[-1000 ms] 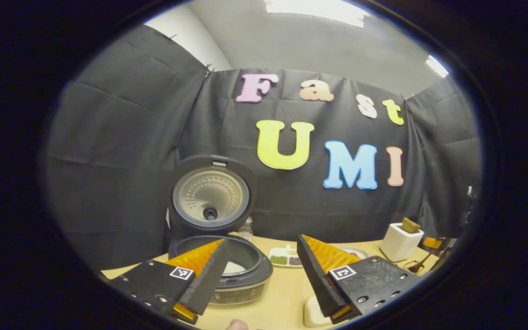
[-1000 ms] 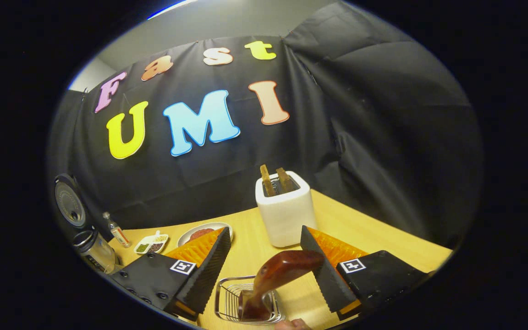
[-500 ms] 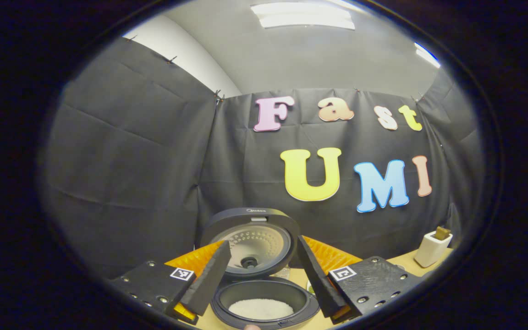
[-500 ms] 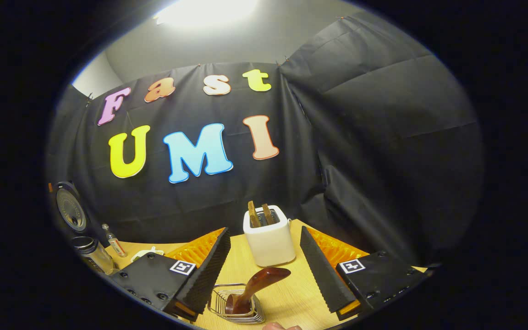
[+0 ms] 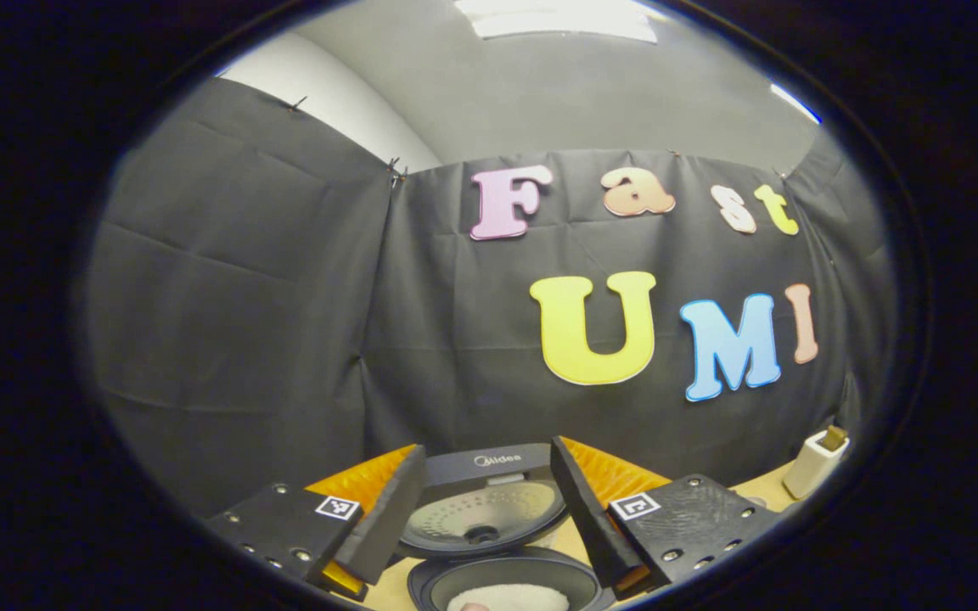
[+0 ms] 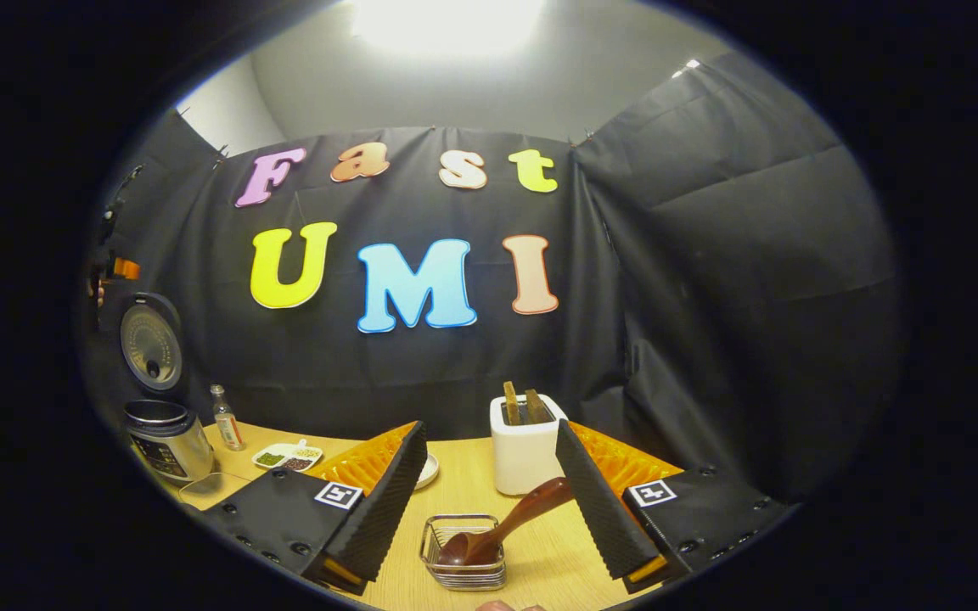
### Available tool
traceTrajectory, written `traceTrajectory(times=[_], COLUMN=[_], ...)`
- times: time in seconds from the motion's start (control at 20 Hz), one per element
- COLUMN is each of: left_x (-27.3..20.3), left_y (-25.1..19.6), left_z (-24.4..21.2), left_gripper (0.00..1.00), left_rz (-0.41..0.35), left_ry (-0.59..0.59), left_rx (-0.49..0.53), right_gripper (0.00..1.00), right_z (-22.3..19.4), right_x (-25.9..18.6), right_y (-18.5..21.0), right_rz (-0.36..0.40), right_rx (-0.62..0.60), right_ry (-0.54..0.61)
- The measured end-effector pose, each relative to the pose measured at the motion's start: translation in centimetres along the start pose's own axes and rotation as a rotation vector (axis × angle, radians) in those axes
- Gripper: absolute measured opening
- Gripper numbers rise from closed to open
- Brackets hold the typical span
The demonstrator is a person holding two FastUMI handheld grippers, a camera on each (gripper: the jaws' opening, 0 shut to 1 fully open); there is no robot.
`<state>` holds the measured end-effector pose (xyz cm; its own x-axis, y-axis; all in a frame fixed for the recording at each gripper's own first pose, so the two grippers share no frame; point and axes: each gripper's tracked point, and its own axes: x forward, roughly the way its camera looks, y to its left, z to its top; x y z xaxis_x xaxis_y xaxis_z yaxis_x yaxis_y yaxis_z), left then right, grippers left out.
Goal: Close the left gripper, press the button to open the rice cooker; take a wooden spoon from the chopstick holder with the right hand, scoop a spoonful of rice and pour it into the rice cooker, then put the wooden spoon back into the chopstick holder.
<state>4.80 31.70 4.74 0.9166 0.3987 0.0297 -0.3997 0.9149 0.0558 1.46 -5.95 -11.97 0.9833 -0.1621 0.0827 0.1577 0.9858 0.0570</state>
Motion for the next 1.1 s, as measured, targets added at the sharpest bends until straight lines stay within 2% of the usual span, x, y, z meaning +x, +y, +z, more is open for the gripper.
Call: traceTrajectory(times=[0.15,0.2,0.25,0.3,0.35,0.4,0.5,0.55,0.6,0.7,0.75,0.8,0.85,0.9,1.0,1.05,1.1], left_x=[4.0,5.2,6.1,7.0,8.0,8.9,10.4,10.8,10.9,10.8,10.6,10.4,10.3,10.2,9.1,7.9,6.6], left_y=[0.7,0.6,0.5,0.6,0.7,0.9,1.7,1.6,1.0,1.2,1.2,1.1,1.1,0.9,0.2,-0.6,-1.1], left_z=[0.3,0.1,-0.4,-0.9,-1.8,-2.9,-4.1,-4.6,-4.7,-4.9,-5.0,-5.2,-5.1,-5.2,-5.0,-5.4,-5.8], left_gripper=[0.91,0.87,0.90,0.88,0.88,0.91,0.87,0.91,0.87,0.90,0.91,0.91,0.98,0.95,0.95,0.99,0.95], left_rz=[0.030,0.028,0.019,0.025,0.037,0.042,0.090,0.098,0.086,0.098,0.107,0.112,0.108,0.103,0.086,0.080,0.076], left_ry=[0.036,0.051,0.071,0.085,0.109,0.122,0.142,0.148,0.160,0.165,0.167,0.175,0.181,0.192,0.203,0.208,0.213], left_rx=[0.038,0.034,0.013,-0.020,-0.048,-0.052,0.005,0.036,0.050,0.056,0.045,0.037,0.032,0.022,0.011,0.012,0.017], right_gripper=[0.98,0.98,0.98,0.93,0.98,0.98,0.98,0.98,0.98,0.98,0.93,0.98,0.98,0.98,0.98,0.97,0.98], right_z=[0.6,0.7,0.7,0.6,0.7,0.8,0.9,0.8,0.5,0.0,-0.5,-0.9,-1.5,-1.9,-2.5,-2.8,-3.1], right_x=[-1.1,-1.4,-1.7,-2.0,-2.2,-2.4,-2.5,-2.4,-2.5,-2.3,-2.2,-2.1,-1.8,-1.7,-1.6,-1.6,-1.5], right_y=[2.1,2.6,3.0,3.4,3.7,4.2,4.4,4.4,4.6,5.0,5.0,5.0,4.8,4.6,5.3,5.8,6.2], right_rz=[0.050,0.066,0.077,0.084,0.091,0.105,0.110,0.110,0.112,0.121,0.128,0.129,0.125,0.120,0.140,0.159,0.179], right_rx=[-0.029,-0.036,-0.034,-0.021,-0.003,0.007,-0.005,-0.011,-0.010,0.005,0.009,0.005,-0.003,-0.008,-0.008,-0.006,-0.007], right_ry=[-0.005,-0.008,-0.004,0.000,0.002,-0.002,-0.007,-0.009,-0.007,0.004,0.017,0.029,0.043,0.053,0.071,0.081,0.091])
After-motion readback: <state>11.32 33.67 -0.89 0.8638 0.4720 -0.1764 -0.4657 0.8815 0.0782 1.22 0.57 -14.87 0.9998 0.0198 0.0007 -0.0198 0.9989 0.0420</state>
